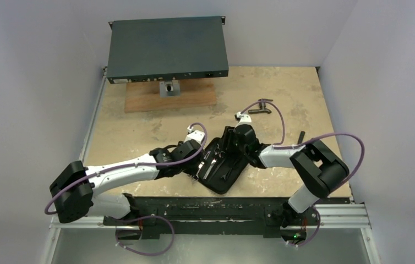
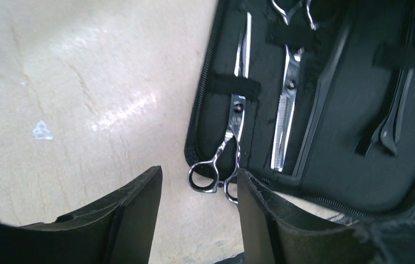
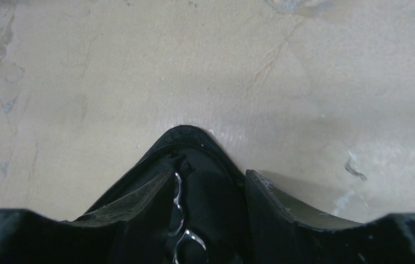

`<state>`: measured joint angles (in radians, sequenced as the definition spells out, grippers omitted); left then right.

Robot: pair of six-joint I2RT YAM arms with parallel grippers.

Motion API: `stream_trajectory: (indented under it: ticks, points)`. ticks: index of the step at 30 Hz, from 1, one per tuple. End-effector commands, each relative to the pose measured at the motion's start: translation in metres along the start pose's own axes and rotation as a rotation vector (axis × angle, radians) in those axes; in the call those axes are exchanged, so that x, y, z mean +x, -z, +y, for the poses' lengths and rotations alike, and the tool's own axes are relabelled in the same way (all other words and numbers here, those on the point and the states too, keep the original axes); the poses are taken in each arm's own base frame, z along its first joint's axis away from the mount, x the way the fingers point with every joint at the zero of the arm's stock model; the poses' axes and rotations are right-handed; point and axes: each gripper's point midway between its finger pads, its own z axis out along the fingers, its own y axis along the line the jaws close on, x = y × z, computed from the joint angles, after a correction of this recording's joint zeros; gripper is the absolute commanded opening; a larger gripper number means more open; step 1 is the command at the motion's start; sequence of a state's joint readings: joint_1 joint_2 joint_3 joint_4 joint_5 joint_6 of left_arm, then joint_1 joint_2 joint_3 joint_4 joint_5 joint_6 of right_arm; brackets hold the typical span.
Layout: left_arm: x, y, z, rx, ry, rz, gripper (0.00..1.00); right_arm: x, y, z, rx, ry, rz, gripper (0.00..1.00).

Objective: Sort the hair-cutting tools
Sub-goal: Adjust the hairdressing tool bag at the center of the board.

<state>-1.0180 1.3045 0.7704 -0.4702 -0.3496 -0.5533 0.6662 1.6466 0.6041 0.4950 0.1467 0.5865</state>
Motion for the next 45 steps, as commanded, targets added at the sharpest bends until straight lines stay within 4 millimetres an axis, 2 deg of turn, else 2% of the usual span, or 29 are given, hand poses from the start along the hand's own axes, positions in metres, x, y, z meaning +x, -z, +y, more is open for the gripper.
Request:
stream_trajectory:
  ticks: [1, 3, 5, 11, 14, 19, 24, 29, 32, 38, 45]
  points:
    - [-0.035, 0.004, 0.008, -0.027, 0.121, -0.125, 0.53, -0.017, 0.029, -0.004, 0.065, -0.059, -0.020, 0.52]
    - [-0.042, -0.002, 0.007, -0.013, 0.153, -0.137, 0.53, -0.029, 0.045, -0.003, 0.078, -0.077, -0.044, 0.52]
    - [-0.047, -0.010, 0.007, -0.003, 0.166, -0.136, 0.53, -0.033, 0.059, -0.007, 0.095, -0.088, -0.056, 0.52]
    - [-0.075, -0.035, -0.005, 0.023, 0.093, -0.120, 0.51, -0.014, 0.101, -0.026, 0.100, -0.130, -0.050, 0.52]
    - [-0.086, -0.047, -0.009, 0.028, 0.033, -0.092, 0.51, -0.009, 0.118, -0.021, 0.036, -0.141, -0.053, 0.51]
    - [-0.089, -0.068, -0.015, 0.054, 0.000, -0.031, 0.50, -0.005, 0.137, -0.014, -0.038, -0.146, -0.044, 0.51]
    - [-0.083, -0.082, -0.009, 0.015, -0.018, 0.014, 0.45, 0.001, 0.145, -0.005, -0.097, -0.149, -0.013, 0.50]
    - [-0.077, -0.093, -0.002, -0.018, -0.027, 0.048, 0.30, 0.010, 0.150, -0.003, -0.133, -0.160, 0.007, 0.50]
    - [-0.073, -0.095, -0.002, -0.017, -0.028, 0.061, 0.17, 0.012, 0.153, -0.002, -0.143, -0.161, 0.015, 0.49]
    - [-0.063, -0.095, -0.003, -0.003, 0.005, 0.068, 0.00, 0.006, 0.162, 0.000, -0.156, -0.164, -0.008, 0.49]
    - [-0.047, -0.081, 0.011, -0.053, 0.105, 0.050, 0.00, 0.009, 0.160, -0.001, -0.158, -0.161, -0.004, 0.49]
